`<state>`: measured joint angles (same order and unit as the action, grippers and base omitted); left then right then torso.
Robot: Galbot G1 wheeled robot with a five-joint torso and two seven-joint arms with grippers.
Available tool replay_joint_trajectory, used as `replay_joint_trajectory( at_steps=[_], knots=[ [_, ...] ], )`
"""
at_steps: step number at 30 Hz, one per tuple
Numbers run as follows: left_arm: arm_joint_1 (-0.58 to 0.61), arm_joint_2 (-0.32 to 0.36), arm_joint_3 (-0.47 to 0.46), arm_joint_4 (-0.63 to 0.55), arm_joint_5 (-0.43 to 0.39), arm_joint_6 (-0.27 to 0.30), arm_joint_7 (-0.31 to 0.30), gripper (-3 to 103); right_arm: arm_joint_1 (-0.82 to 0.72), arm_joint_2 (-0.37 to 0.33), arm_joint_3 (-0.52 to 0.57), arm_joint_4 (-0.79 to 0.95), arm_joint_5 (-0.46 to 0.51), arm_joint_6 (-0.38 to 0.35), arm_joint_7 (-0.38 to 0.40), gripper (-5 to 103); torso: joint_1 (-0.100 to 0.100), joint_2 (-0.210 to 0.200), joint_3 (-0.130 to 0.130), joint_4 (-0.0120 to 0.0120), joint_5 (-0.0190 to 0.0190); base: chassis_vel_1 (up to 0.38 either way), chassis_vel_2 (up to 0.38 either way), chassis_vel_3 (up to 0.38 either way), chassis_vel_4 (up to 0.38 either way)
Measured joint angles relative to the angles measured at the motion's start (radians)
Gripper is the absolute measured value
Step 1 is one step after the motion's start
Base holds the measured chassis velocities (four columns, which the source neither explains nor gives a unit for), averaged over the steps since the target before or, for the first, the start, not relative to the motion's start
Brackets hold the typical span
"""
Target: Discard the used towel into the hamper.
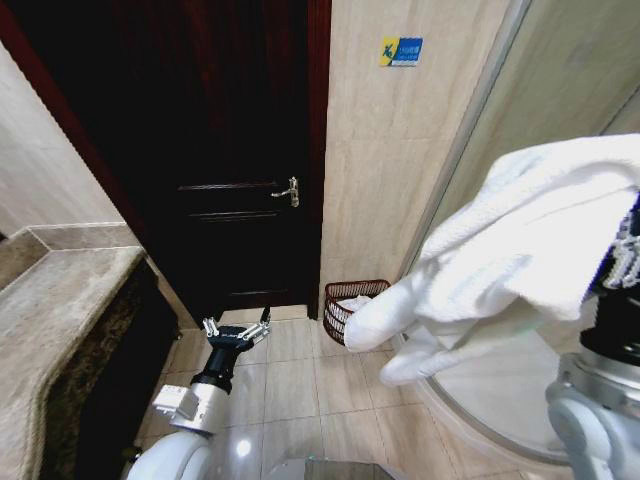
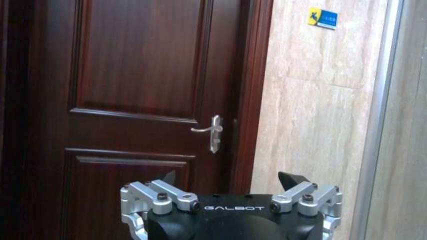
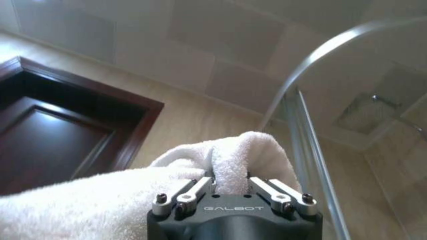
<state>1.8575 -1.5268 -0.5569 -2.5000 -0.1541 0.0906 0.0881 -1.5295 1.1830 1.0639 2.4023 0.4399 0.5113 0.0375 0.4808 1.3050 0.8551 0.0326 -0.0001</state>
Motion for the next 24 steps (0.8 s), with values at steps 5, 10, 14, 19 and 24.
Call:
replay_joint_trajectory(
  at_steps=[5,10,14,19,24],
  knots=[
    [0.000,0.000,0.000,0.000,0.000,0.000,0.000,100,0.012,0.001,-0.024,-0.022,-0.003,0.002,-0.007,13,0.000,0.000,0.000,-0.0001,0.0001,0.000,0.000,0.000,0.000],
    [0.000,0.000,0.000,0.000,0.000,0.000,0.000,100,0.029,0.008,-0.084,-0.015,-0.044,0.008,0.009,13,0.000,0.000,0.000,-0.0001,0.0002,0.000,0.000,0.000,0.000],
    [0.000,0.000,0.000,0.000,0.000,0.000,0.000,100,0.044,0.012,-0.104,-0.009,-0.109,-0.020,0.057,13,0.000,0.000,0.000,0.0000,-0.0001,0.000,0.000,0.000,0.000],
    [0.000,0.000,0.000,0.000,0.000,0.000,0.000,100,0.042,0.015,-0.104,-0.003,-0.120,-0.029,0.063,13,0.000,0.000,0.000,0.0000,0.0001,0.000,0.000,0.000,0.000],
    [0.000,0.000,0.000,0.000,0.000,0.000,0.000,100,0.040,0.015,-0.101,-0.003,-0.118,-0.024,0.061,13,0.000,0.000,0.000,0.0000,0.0002,0.022,0.029,-0.026,-0.048]
  ],
)
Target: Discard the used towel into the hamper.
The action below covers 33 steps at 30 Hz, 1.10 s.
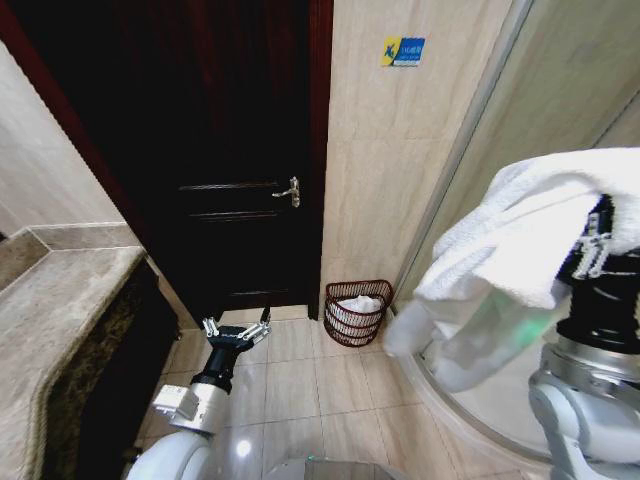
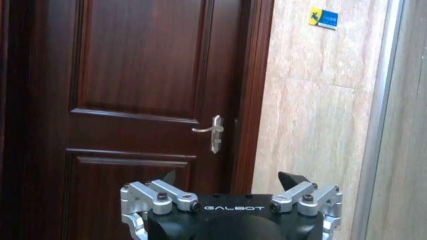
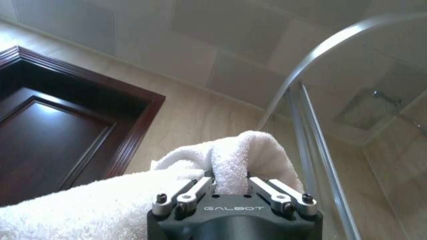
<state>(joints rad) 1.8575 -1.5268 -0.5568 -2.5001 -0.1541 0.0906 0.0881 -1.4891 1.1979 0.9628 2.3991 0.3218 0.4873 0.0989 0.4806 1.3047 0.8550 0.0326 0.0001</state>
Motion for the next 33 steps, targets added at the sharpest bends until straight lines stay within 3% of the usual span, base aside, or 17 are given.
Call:
replay_joint_trajectory(
  at_steps=[11,13,33],
  knots=[
    [0.000,0.001,-0.001,0.000,0.000,0.000,0.000,100,-0.003,0.008,-0.024,0.004,-0.011,0.028,-0.024,13,0.000,0.000,0.000,0.0001,-0.0013,0.125,0.119,-0.110,-0.113],
    [0.000,0.000,0.000,0.000,0.000,0.000,0.000,100,-0.005,0.014,-0.028,0.003,-0.013,0.040,-0.033,13,0.000,0.000,0.000,0.0000,0.0002,0.055,0.072,0.002,-0.049],
    [0.000,0.000,0.000,0.000,0.000,0.000,0.000,100,-0.001,0.004,0.002,-0.027,0.032,0.087,-0.041,13,0.000,0.000,0.000,0.0002,-0.0001,0.041,0.034,0.053,0.052]
  ],
)
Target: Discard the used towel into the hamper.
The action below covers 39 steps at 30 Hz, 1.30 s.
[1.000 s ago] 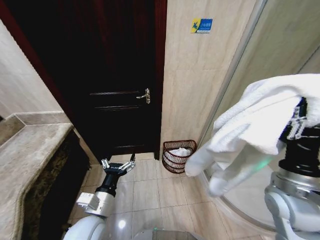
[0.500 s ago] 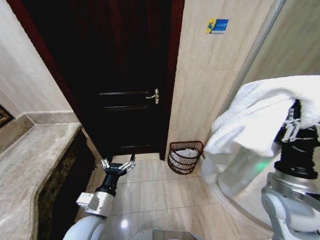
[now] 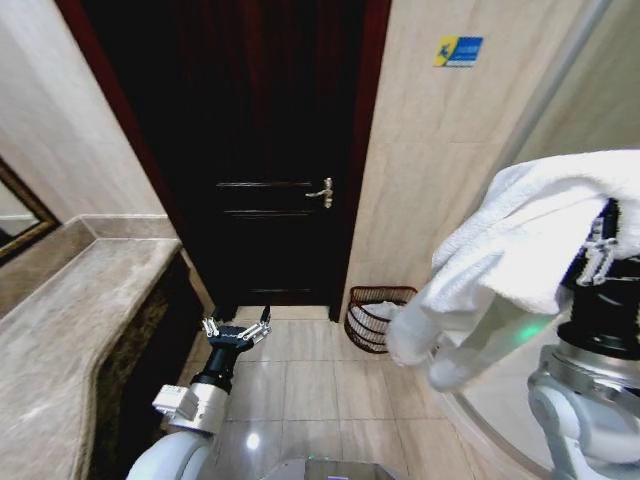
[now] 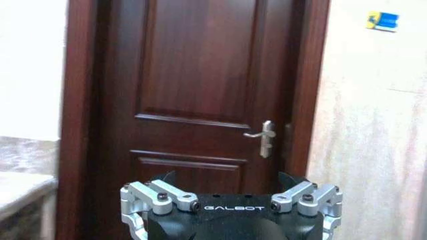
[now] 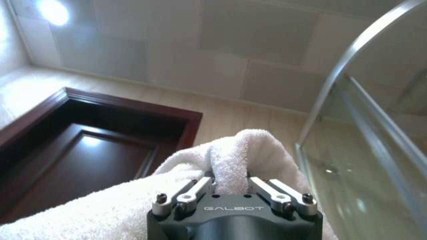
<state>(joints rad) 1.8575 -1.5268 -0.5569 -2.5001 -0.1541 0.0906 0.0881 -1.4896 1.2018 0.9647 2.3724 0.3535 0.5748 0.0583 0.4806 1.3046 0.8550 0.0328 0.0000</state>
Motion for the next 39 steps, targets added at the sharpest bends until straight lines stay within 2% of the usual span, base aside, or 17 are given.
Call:
replay_joint_trajectory(
  at_steps=[6,9,20,39],
  knots=[
    [0.000,0.000,0.000,0.000,0.000,0.000,0.000,100,0.002,0.005,0.010,-0.013,-0.033,0.010,0.014,13,0.000,0.000,0.000,0.0002,0.0000,0.060,0.056,0.060,0.064],
    [0.000,0.000,0.000,0.000,0.000,0.000,0.000,100,-0.006,0.010,0.019,-0.020,-0.036,-0.003,0.006,13,0.000,0.000,0.000,-0.0004,0.0002,0.000,0.000,0.000,0.000],
    [0.000,0.000,0.000,0.000,0.000,0.000,0.000,100,0.002,0.014,0.015,-0.024,-0.036,-0.028,-0.004,13,0.000,0.000,0.000,-0.0002,0.0000,-0.005,0.003,0.003,-0.003],
    [0.000,0.000,0.000,0.000,0.000,0.000,0.000,100,-0.013,0.020,0.023,-0.013,-0.024,-0.003,-0.010,13,0.000,0.000,0.000,-0.0001,0.0000,-0.097,0.102,0.097,-0.101]
  ],
)
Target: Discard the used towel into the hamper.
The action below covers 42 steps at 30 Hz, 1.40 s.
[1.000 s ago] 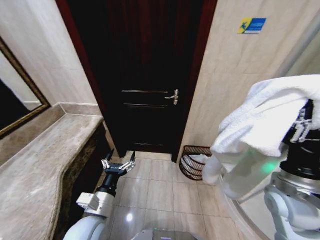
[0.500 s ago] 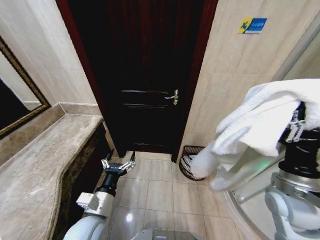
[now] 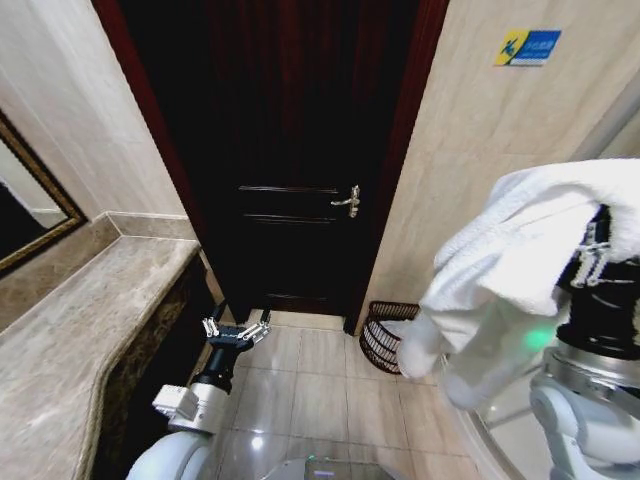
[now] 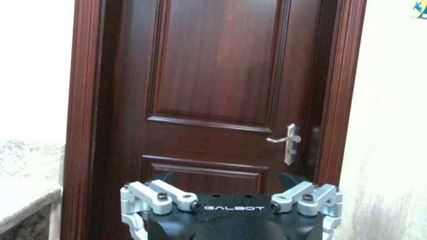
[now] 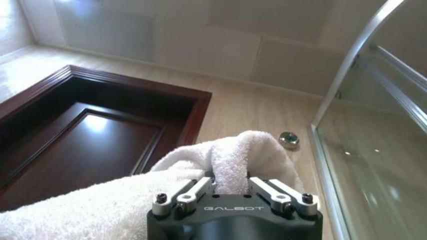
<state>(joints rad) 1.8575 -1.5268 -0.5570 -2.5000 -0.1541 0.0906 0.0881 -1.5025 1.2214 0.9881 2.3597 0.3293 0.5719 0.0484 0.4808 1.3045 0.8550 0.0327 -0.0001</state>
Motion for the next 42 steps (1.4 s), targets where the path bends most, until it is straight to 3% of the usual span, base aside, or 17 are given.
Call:
replay_joint_trajectory(
  at_steps=[13,26,33,42],
  knots=[
    [0.000,0.000,0.000,0.000,0.000,0.000,0.000,100,0.023,-0.001,-0.014,-0.050,0.027,0.031,0.002,13,-0.001,0.000,0.000,-0.0002,-0.0001,-0.018,0.014,0.013,-0.012],
    [0.000,0.000,0.000,0.000,0.000,0.000,0.000,100,0.150,-0.039,-0.092,-0.285,0.020,0.039,0.001,13,0.000,0.000,0.000,0.0000,0.0002,0.000,0.000,0.000,0.000],
    [0.000,0.000,0.000,0.000,0.000,0.000,0.000,100,0.196,-0.058,-0.122,-0.297,-0.046,0.033,0.086,13,0.000,0.000,0.000,0.0001,-0.0001,0.000,0.000,0.000,0.000],
    [0.000,0.000,0.000,0.000,0.000,0.000,0.000,100,0.165,-0.056,-0.088,-0.290,-0.032,0.040,0.050,13,0.000,0.000,0.000,-0.0001,0.0001,0.000,0.000,0.000,0.000]
  ],
)
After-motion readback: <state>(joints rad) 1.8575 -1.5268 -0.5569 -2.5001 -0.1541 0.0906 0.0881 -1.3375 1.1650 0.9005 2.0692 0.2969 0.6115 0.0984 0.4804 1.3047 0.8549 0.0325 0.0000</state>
